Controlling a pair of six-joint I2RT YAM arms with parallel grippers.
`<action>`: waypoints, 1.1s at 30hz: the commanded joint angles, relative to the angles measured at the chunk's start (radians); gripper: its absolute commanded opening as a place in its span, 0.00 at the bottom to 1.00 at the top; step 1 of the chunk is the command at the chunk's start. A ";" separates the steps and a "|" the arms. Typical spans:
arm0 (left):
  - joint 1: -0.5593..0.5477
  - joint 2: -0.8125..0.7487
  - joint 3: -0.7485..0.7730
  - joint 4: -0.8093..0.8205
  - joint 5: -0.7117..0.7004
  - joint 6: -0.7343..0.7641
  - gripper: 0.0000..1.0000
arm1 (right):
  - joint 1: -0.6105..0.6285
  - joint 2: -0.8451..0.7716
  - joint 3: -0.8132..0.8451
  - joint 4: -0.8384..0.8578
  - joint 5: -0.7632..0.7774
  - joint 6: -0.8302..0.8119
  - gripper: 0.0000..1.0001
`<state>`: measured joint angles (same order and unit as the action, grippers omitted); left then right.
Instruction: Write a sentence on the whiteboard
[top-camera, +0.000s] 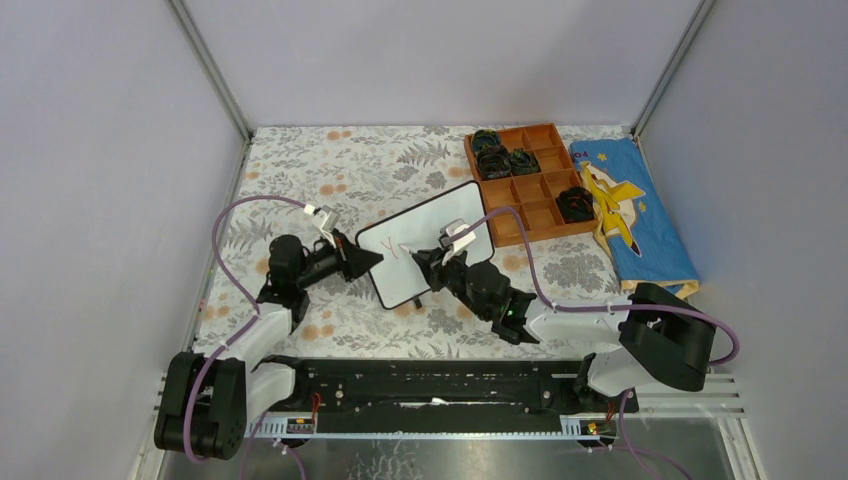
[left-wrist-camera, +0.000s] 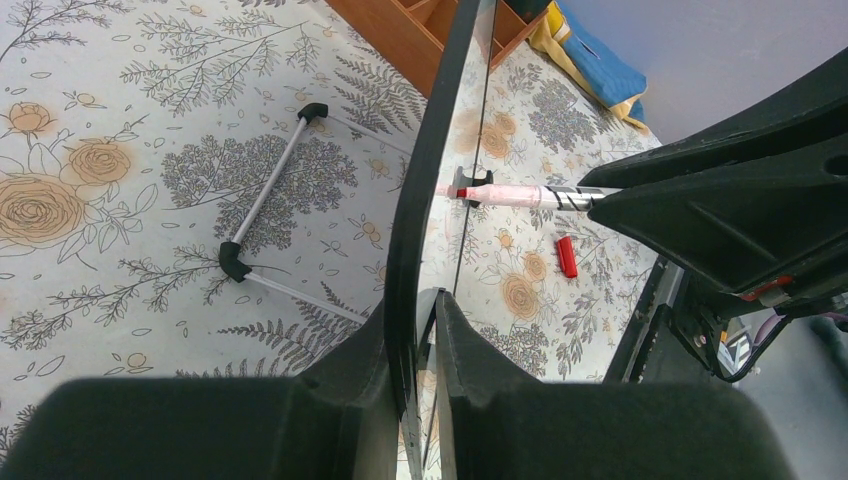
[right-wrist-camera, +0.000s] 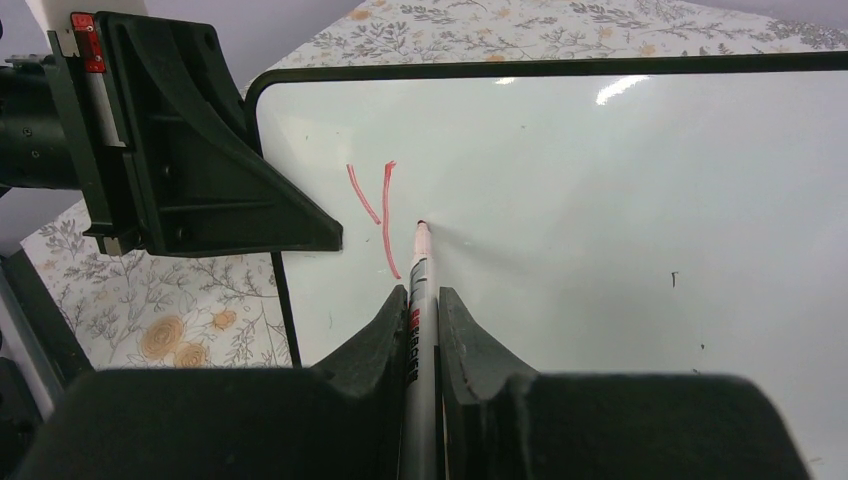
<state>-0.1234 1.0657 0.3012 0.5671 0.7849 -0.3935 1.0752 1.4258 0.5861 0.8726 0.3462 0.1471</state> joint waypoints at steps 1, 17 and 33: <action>-0.001 0.002 0.016 -0.056 -0.070 0.085 0.13 | -0.008 0.004 0.018 0.025 -0.004 0.009 0.00; -0.002 0.001 0.015 -0.059 -0.070 0.087 0.13 | -0.008 -0.031 -0.033 0.010 0.031 0.009 0.00; -0.005 0.006 0.018 -0.068 -0.069 0.091 0.13 | -0.011 -0.030 0.022 -0.023 0.088 -0.035 0.00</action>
<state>-0.1238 1.0657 0.3073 0.5552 0.7818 -0.3920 1.0752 1.4117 0.5606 0.8536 0.3656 0.1455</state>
